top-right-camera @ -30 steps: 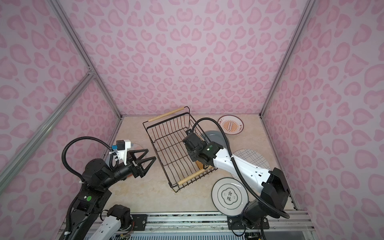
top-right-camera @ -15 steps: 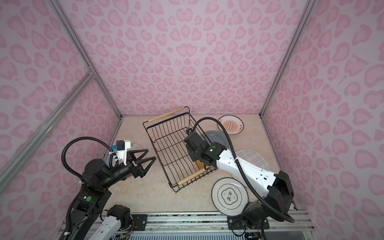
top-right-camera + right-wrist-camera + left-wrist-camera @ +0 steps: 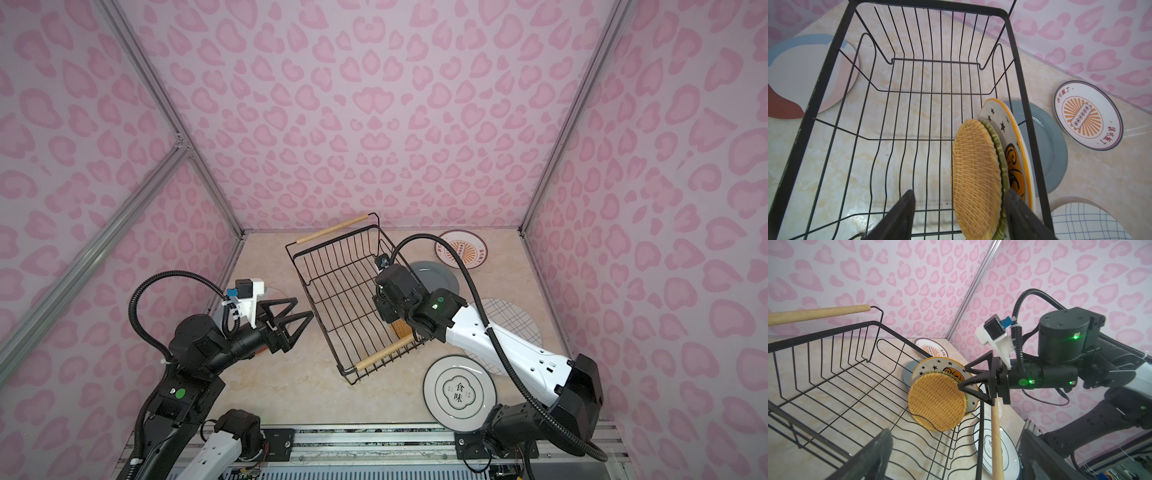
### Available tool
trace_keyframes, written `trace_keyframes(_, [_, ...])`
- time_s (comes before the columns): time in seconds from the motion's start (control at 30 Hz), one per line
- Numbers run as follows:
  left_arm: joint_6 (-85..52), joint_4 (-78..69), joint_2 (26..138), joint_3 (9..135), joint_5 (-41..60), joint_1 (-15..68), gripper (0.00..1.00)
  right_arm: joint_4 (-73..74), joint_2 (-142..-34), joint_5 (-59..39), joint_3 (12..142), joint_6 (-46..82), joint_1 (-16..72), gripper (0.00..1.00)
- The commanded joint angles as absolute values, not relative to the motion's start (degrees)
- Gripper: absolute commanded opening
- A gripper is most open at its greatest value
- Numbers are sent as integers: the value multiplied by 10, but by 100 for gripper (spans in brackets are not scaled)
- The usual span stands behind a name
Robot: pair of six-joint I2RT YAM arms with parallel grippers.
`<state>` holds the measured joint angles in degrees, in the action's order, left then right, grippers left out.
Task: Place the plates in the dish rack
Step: 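Move the left gripper down toward the pink-and-red plate while the right holds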
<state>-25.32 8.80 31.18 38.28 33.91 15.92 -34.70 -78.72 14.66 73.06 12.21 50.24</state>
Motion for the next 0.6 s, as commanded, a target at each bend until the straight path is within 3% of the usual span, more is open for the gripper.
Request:
trace_keyframes(0.0, [-247, 148, 318, 392, 272, 159, 98, -311, -775, 134, 717, 105, 496, 76])
trace_keyframes(0.17, [-296, 279, 307, 404, 101, 154, 97, -279, -764, 84, 698, 95, 463, 83])
trace_keyframes(0.27, [-319, 332, 310, 414, 64, 124, 97, -254, -771, 44, 693, 92, 438, 84])
trace_keyframes(0.57, [-383, 303, 401, 390, 214, -143, 97, -199, -794, -42, 697, 103, 386, 86])
